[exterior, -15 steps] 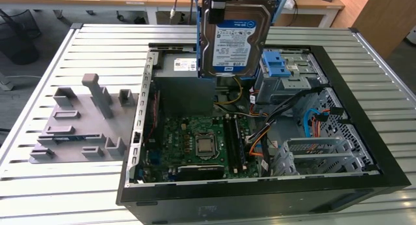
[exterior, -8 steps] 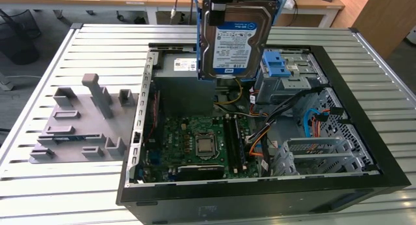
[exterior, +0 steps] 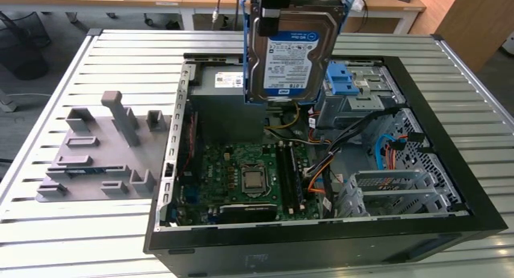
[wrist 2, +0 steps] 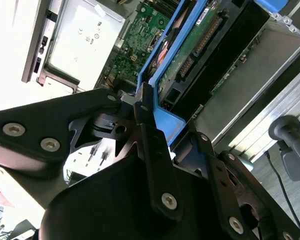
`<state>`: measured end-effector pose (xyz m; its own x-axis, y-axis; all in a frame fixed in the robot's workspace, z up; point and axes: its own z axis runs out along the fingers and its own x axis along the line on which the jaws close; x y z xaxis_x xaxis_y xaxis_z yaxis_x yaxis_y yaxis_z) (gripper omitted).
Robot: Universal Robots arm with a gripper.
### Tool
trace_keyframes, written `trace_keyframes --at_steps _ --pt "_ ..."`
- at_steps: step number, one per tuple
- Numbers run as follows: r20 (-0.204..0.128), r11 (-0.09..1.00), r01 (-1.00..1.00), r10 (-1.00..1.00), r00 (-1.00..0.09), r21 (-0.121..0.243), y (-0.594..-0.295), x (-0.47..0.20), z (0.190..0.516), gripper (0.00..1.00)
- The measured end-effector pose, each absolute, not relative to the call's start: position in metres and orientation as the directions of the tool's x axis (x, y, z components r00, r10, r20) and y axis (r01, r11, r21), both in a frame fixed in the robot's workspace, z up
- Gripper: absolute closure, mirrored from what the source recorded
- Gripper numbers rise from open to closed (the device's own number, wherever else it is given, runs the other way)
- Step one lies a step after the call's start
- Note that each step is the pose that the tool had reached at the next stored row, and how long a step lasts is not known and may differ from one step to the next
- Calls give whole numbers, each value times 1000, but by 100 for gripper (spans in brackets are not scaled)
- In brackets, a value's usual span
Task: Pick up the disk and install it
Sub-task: 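Insert the disk into the insertion slot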
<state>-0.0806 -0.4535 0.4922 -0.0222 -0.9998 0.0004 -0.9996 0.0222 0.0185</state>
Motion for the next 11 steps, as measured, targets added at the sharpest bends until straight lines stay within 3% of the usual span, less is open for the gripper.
trace_keyframes --at_steps 11 --pt "1 22 -1000 -1000 -22 19 -459 -72 491 64"
